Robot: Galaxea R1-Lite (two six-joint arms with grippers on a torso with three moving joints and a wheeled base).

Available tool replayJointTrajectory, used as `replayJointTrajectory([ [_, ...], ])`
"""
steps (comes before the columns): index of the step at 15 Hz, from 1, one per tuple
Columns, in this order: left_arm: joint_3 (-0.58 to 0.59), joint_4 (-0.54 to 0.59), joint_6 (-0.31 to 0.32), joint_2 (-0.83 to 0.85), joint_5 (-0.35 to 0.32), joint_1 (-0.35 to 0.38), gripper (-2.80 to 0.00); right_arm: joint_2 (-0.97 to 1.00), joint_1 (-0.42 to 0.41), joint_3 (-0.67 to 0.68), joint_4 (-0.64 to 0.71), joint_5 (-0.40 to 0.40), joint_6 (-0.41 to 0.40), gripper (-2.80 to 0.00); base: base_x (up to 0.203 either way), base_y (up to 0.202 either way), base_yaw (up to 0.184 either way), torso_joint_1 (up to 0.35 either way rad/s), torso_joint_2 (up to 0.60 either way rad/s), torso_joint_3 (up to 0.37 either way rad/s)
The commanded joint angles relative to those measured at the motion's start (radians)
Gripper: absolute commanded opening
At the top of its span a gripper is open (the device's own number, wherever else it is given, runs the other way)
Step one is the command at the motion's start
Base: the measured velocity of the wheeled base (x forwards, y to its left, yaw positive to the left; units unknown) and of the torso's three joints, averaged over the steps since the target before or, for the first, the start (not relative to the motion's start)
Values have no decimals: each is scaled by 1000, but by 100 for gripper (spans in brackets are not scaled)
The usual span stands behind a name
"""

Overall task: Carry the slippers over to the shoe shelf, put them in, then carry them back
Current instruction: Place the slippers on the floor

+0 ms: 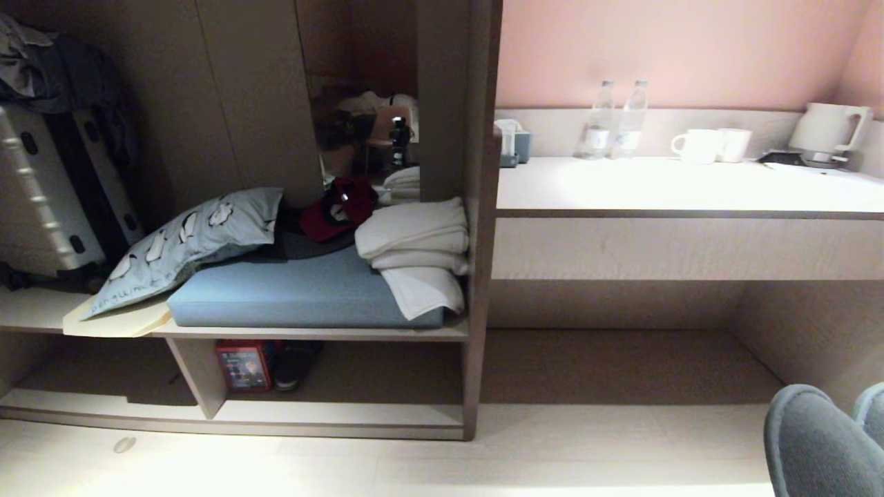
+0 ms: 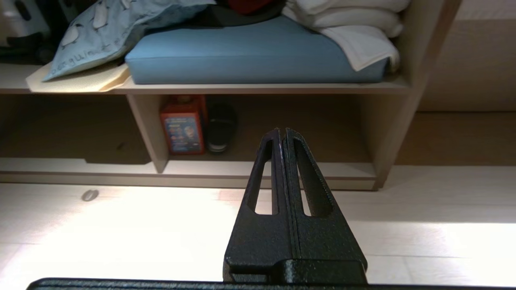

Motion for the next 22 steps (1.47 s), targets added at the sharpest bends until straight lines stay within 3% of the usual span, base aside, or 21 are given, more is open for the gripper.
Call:
replayJointTrajectory([
  [1, 0, -1, -1, 1, 0, 0, -280, 1, 0, 0, -1, 0, -1, -280, 0, -197, 4, 7, 2, 2],
  [12, 1, 0, -1, 1, 0, 0, -280, 1, -1, 0, -1, 1, -1, -280, 0, -186, 3, 2, 2, 2],
  [22, -1, 0, -1, 1, 0, 0, -280, 1, -1, 0, -1, 1, -1, -280, 0, -6, 0, 1, -1, 0],
])
